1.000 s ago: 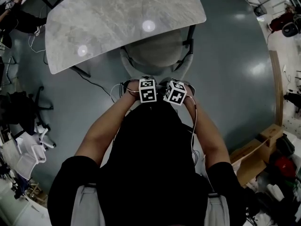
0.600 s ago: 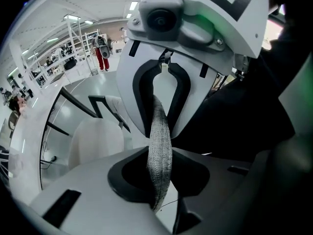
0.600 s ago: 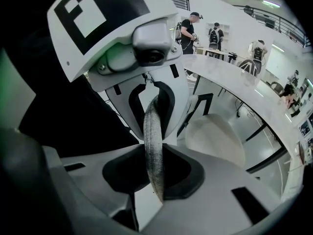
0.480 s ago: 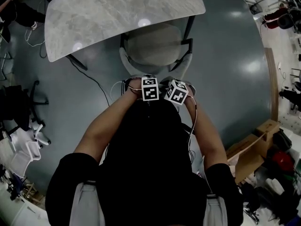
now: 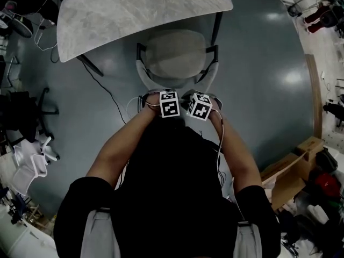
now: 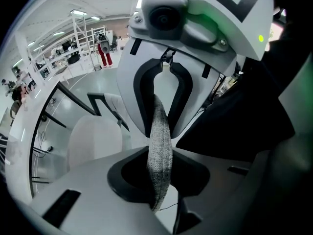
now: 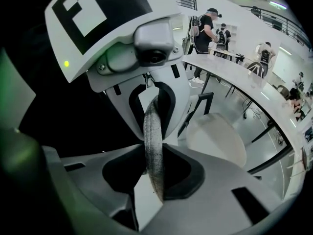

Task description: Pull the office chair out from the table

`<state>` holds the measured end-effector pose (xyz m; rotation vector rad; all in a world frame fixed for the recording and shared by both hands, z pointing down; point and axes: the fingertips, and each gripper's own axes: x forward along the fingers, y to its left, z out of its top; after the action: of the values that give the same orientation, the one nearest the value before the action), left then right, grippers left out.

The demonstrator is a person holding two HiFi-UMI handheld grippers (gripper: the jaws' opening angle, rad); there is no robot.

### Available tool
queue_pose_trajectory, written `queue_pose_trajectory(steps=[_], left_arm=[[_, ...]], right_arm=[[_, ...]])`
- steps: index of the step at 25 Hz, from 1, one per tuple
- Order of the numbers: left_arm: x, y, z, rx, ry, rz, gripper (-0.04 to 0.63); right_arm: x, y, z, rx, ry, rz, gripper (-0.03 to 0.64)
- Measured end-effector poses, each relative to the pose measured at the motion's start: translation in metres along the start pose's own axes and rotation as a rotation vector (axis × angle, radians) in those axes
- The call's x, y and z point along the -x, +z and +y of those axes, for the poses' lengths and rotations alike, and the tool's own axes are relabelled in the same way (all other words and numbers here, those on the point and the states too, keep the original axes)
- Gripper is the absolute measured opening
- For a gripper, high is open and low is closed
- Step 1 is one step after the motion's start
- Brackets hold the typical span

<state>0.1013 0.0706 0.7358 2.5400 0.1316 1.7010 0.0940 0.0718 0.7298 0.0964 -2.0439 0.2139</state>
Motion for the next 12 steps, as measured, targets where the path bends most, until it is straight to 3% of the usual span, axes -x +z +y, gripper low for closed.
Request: queue_pose_trajectory(steps=[12], left_arm=[[-0.013, 0.006, -0.069, 0.034, 0.006, 0.001, 0.092]], right_arm=[[0.001, -0.022, 0.068, 0.034, 0.034, -0.002, 0.097]])
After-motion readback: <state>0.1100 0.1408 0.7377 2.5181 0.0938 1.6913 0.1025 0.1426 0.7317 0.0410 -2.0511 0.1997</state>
